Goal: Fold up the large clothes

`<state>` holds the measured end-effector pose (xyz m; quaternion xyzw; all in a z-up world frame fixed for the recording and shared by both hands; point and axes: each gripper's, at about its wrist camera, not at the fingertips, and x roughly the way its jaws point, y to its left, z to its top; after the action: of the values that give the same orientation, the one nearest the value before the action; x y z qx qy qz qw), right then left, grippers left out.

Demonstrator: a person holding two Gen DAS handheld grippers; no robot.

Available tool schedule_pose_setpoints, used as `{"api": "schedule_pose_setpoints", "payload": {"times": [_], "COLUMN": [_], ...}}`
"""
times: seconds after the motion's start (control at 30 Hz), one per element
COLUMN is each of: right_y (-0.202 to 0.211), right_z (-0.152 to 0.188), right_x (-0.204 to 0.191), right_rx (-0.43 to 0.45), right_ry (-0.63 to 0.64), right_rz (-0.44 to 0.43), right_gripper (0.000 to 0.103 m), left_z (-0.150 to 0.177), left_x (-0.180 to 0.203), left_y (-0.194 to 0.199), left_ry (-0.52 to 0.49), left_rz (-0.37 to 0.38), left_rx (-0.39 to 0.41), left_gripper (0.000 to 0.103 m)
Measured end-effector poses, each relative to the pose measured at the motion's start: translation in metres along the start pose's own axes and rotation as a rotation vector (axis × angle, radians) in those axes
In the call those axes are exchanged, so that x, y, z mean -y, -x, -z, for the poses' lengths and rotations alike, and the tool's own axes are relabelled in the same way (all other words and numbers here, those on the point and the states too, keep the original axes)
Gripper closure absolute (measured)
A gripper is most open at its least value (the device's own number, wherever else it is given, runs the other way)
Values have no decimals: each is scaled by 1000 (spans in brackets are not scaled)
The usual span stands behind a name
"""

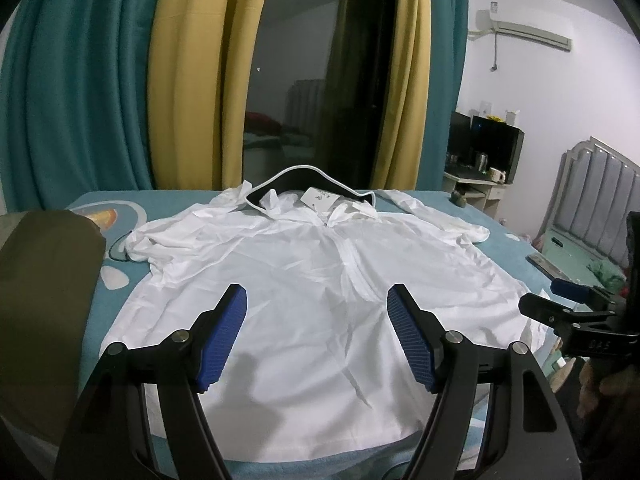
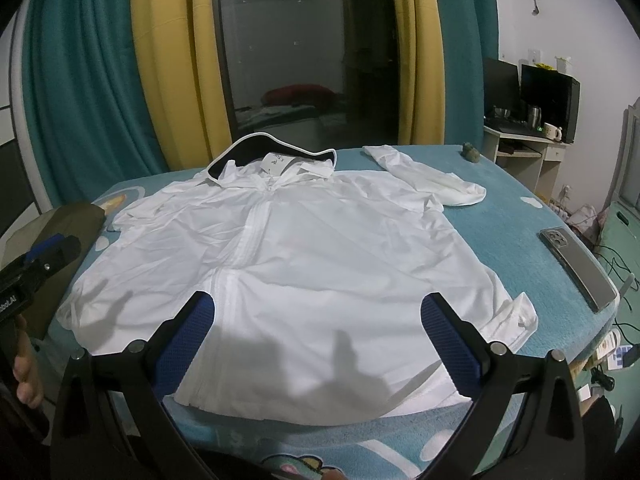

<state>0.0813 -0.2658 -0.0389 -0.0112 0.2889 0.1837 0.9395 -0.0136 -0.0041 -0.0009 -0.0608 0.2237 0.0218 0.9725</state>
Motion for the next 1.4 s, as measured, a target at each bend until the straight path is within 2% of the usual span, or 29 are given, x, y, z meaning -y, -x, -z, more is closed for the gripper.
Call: {"api": "schedule_pose_setpoints", "payload": {"times": [1.4], "right_y": [0], "right_z": [3], "right_x": [4], "right_rx": [-4], "right_ry": [-4], "right_rz": [5], "right_gripper": [1], "left_z": [2], "left_x": [5], "left_y": [-1], "left_ry": [7], "left_rz": [10], "left_rx": [-12], "left_gripper": [27]}}
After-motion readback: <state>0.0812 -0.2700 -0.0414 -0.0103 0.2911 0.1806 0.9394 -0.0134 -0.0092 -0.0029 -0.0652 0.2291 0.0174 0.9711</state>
